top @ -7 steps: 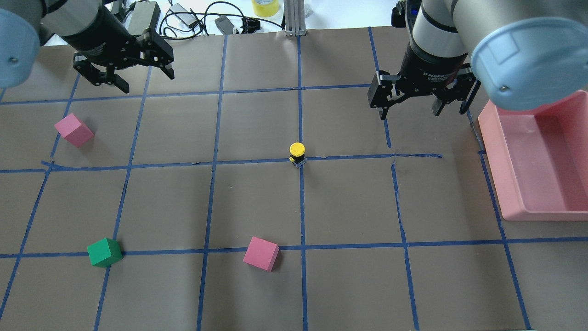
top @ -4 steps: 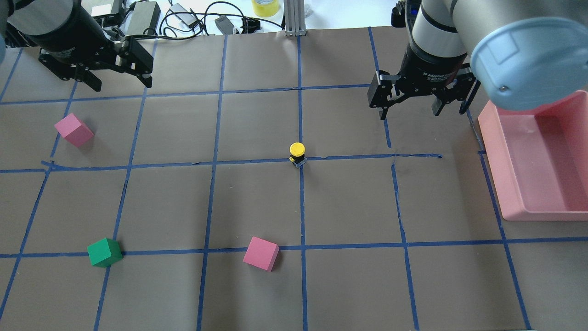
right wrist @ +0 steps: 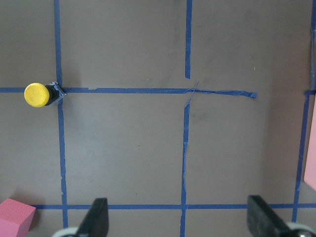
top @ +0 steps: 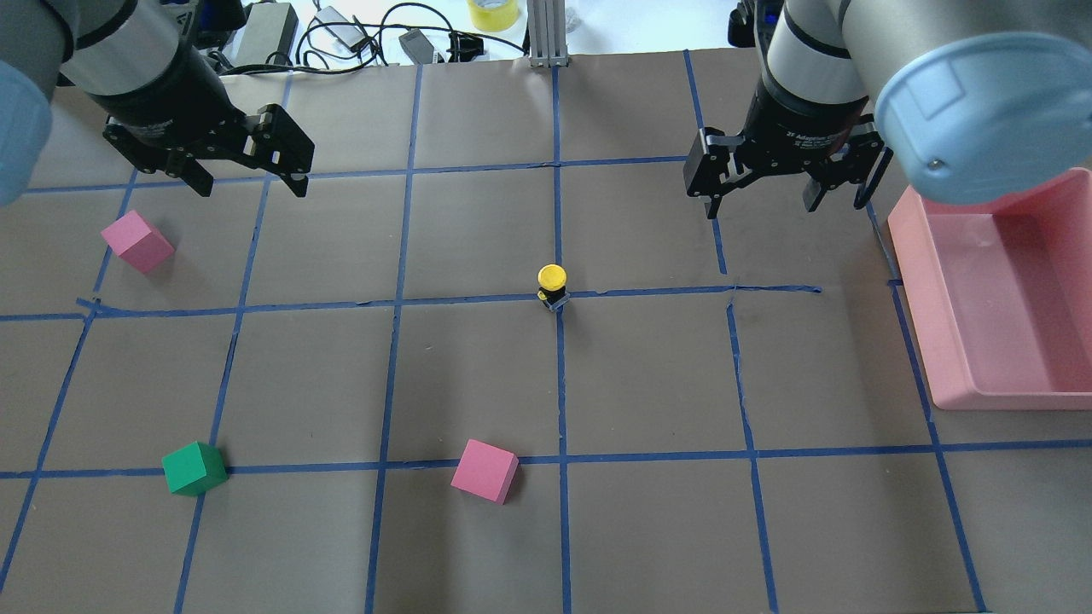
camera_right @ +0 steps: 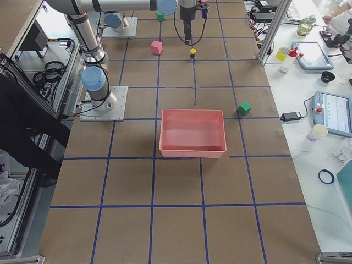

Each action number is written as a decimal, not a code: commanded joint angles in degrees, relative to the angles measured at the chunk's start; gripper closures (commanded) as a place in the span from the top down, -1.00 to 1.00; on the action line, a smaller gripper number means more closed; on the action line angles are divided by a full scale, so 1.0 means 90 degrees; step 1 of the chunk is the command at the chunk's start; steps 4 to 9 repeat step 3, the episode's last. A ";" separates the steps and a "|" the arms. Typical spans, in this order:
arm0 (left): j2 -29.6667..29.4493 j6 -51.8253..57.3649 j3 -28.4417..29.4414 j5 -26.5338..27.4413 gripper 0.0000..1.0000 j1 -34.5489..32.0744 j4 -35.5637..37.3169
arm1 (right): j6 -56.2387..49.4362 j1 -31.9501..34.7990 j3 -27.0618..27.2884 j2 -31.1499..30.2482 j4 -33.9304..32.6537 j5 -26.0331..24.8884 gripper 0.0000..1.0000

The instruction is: Align button upright

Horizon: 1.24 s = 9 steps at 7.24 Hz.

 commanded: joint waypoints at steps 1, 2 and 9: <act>0.0046 -0.0013 -0.0046 -0.0034 1.00 -0.0050 0.0008 | 0.0005 -0.0083 0.0000 0.0002 -0.0003 0.0000 1.00; 0.0047 -0.0100 -0.0085 -0.0025 1.00 -0.0050 0.0008 | -0.0043 -0.0200 0.0000 0.0002 0.0016 0.0000 1.00; 0.0056 -0.0149 -0.0143 -0.0024 1.00 -0.0050 0.0027 | -0.0083 -0.0259 0.0000 0.0002 0.0026 0.0000 1.00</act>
